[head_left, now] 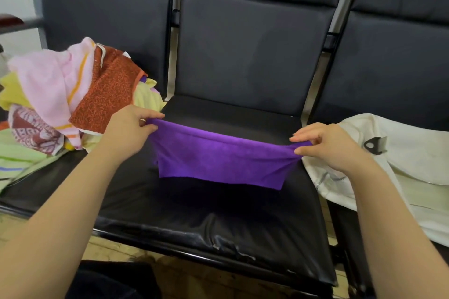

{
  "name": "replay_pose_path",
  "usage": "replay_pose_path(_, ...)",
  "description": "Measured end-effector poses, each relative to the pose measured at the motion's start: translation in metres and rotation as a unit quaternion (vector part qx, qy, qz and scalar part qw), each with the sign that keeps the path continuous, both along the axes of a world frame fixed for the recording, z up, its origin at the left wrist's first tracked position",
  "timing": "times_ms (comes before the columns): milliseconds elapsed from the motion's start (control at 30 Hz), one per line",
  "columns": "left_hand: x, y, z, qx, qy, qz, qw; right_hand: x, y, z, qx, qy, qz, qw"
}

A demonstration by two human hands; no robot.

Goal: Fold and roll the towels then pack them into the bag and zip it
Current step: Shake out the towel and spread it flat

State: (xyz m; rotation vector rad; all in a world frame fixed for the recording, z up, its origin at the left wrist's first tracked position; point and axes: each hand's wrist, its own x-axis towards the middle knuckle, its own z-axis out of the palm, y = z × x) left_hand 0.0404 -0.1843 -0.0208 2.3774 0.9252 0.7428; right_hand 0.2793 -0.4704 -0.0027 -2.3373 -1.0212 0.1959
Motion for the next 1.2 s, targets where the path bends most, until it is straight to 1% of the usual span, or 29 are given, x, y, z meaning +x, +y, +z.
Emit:
replay_pose_path(100, -0.001, -0.001, -0.001, 0.003, 0.017, -0.001, 1.000, -0.002, -0.003, 0.004, 0.001, 0.023, -0.003, 1.000)
replay_pose_path(167, -0.001, 0.000, -0.004, 0.026, 0.027, 0.009, 0.999, -0.003, -0.004, 0.005, -0.002, 0.004, -0.004, 1.000)
replay_pose_path(233, 0.001, 0.004, -0.008, 0.055, -0.001, 0.025, 0.998, -0.005, -0.002, 0.008, -0.010, -0.056, 0.000, 0.998)
replay_pose_path(267, 0.001, 0.006, -0.008, 0.051, -0.027, 0.032, 0.998, -0.007, -0.002, 0.010, 0.001, -0.080, 0.003, 0.997)
replay_pose_path(300, 0.002, 0.009, -0.008, 0.037, -0.056, 0.034, 0.997, -0.009, -0.002, 0.012, 0.027, -0.083, 0.001, 0.996)
replay_pose_path(333, 0.003, 0.012, -0.007, 0.006, -0.086, 0.030, 0.996, -0.010, -0.002, 0.014, 0.072, -0.061, -0.007, 0.996)
replay_pose_path(367, 0.003, 0.014, -0.007, -0.050, -0.115, 0.021, 0.992, -0.012, -0.002, 0.016, 0.121, -0.030, -0.020, 0.992)
replay_pose_path(400, 0.003, 0.013, -0.005, -0.131, -0.158, 0.005, 0.979, -0.015, -0.002, 0.018, 0.169, -0.002, -0.037, 0.985)
replay_pose_path(467, 0.006, 0.007, -0.001, -0.279, -0.269, -0.019, 0.922, -0.021, 0.001, 0.021, 0.258, 0.048, -0.065, 0.963)
replay_pose_path(500, 0.008, 0.003, 0.001, -0.315, -0.308, -0.018, 0.898, -0.025, 0.004, 0.022, 0.301, 0.091, -0.075, 0.946)
replay_pose_path(533, 0.011, 0.001, 0.001, -0.326, -0.323, -0.005, 0.888, -0.029, 0.006, 0.023, 0.330, 0.144, -0.087, 0.929)
replay_pose_path(600, 0.016, -0.005, 0.001, -0.344, -0.315, 0.018, 0.884, -0.032, 0.009, 0.025, 0.344, 0.267, -0.102, 0.894)
replay_pose_path(667, 0.020, -0.003, -0.004, -0.377, -0.280, 0.029, 0.882, -0.030, 0.007, 0.024, 0.327, 0.386, -0.094, 0.857)
replay_pose_path(733, 0.022, 0.000, -0.010, -0.410, -0.248, 0.040, 0.877, -0.025, 0.005, 0.019, 0.297, 0.458, -0.065, 0.836)
replay_pose_path(767, 0.022, 0.000, -0.013, -0.428, -0.242, 0.049, 0.870, -0.021, 0.006, 0.013, 0.289, 0.469, -0.071, 0.832)
replay_pose_path(833, 0.026, -0.003, -0.015, -0.462, -0.245, 0.056, 0.850, -0.011, 0.014, -0.003, 0.300, 0.455, -0.144, 0.826)
replay_pose_path(900, 0.032, -0.012, -0.018, -0.480, -0.247, 0.047, 0.841, -0.012, 0.027, -0.015, 0.313, 0.409, -0.223, 0.827)
replay_pose_path(933, 0.035, -0.019, -0.018, -0.478, -0.238, 0.041, 0.845, -0.016, 0.034, -0.019, 0.300, 0.366, -0.245, 0.846)
replay_pose_path(967, 0.038, -0.028, -0.019, -0.470, -0.230, 0.035, 0.851, -0.024, 0.041, -0.022, 0.278, 0.315, -0.244, 0.874)
replay_pose_path(1033, 0.046, -0.050, -0.019, -0.454, -0.221, 0.012, 0.863, -0.049, 0.054, -0.024, 0.235, 0.186, -0.191, 0.935)
replay_pose_path(1067, 0.049, -0.062, -0.018, -0.452, -0.221, -0.005, 0.864, -0.064, 0.059, -0.023, 0.219, 0.128, -0.150, 0.956)
replay_pose_path(1133, 0.057, -0.089, -0.014, -0.462, -0.227, -0.052, 0.856, -0.089, 0.068, -0.026, 0.210, 0.067, -0.069, 0.973)
replay_pose_path(1200, 0.060, -0.111, -0.009, -0.459, -0.222, -0.102, 0.854, -0.103, 0.074, -0.035, 0.212, 0.051, -0.025, 0.976)
